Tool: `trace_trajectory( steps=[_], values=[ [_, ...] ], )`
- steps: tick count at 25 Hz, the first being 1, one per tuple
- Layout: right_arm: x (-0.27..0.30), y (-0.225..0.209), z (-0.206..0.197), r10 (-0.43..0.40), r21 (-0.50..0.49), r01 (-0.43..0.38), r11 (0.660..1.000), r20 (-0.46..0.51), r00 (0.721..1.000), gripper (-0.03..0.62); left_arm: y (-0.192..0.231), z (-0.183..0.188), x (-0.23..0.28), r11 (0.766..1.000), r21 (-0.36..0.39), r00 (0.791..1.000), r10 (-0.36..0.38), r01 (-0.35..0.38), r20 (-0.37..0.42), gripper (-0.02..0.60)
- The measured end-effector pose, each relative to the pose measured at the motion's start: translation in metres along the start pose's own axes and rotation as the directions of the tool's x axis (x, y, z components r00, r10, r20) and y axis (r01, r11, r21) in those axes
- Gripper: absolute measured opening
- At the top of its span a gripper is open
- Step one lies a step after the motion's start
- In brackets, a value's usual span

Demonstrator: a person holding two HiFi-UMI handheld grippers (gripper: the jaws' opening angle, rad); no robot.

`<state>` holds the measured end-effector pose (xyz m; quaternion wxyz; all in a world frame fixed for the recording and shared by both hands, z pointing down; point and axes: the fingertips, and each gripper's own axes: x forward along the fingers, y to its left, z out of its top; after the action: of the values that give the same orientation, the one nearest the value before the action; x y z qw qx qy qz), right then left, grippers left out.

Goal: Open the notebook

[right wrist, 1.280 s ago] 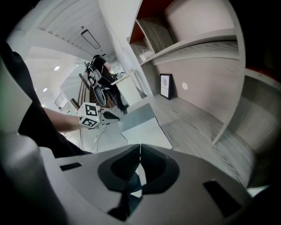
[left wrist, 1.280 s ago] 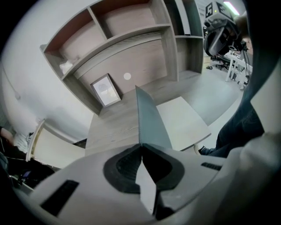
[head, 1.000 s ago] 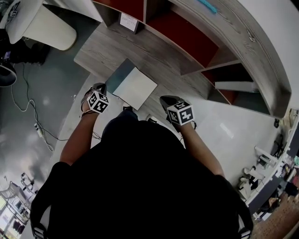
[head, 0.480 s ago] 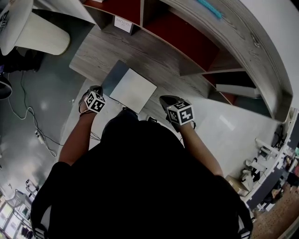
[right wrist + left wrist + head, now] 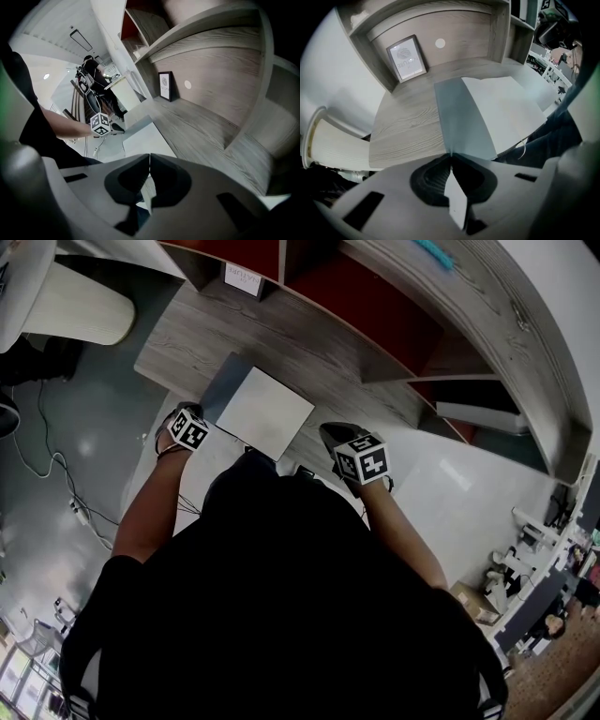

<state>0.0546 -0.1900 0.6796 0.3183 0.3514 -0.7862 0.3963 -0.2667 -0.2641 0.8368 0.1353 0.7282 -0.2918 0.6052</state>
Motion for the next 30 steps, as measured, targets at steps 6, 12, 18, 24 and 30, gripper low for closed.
trace_trajectory(
  steps=[6, 12, 18, 24, 30],
  values=[
    [-0.006, -0.002, -0.006, -0.013, 0.007, 0.013, 1.000, 0.004, 1.000, 0.003, 0.003, -0.005, 0.004, 1.000, -0.006, 1.000, 0.013, -0.014, -0.017, 0.025],
    [-0.016, -0.001, -0.012, -0.018, -0.014, 0.019, 1.000, 0.011, 1.000, 0.003, 0.000, -0.007, -0.004, 0.996, -0.088, 1.000, -0.013, 0.013, -0.007, 0.058],
    [-0.032, 0.004, -0.014, 0.000, -0.011, 0.000, 1.000, 0.046, 0.999, 0.003, -0.003, -0.001, -0.023, 0.993, -0.119, 1.000, 0.017, -0.013, 0.026, 0.074],
    [-0.050, 0.010, -0.017, 0.018, -0.053, -0.015, 0.999, 0.064, 0.998, 0.003, -0.020, 0.022, -0.056, 0.976, -0.215, 0.993, 0.007, 0.019, 0.120, 0.075],
    [-0.069, 0.013, -0.019, 0.028, -0.089, -0.020, 0.996, 0.089, 0.996, 0.003, -0.036, 0.053, -0.096, 0.970, -0.240, 0.971, 0.026, 0.033, 0.236, 0.075]
  ],
)
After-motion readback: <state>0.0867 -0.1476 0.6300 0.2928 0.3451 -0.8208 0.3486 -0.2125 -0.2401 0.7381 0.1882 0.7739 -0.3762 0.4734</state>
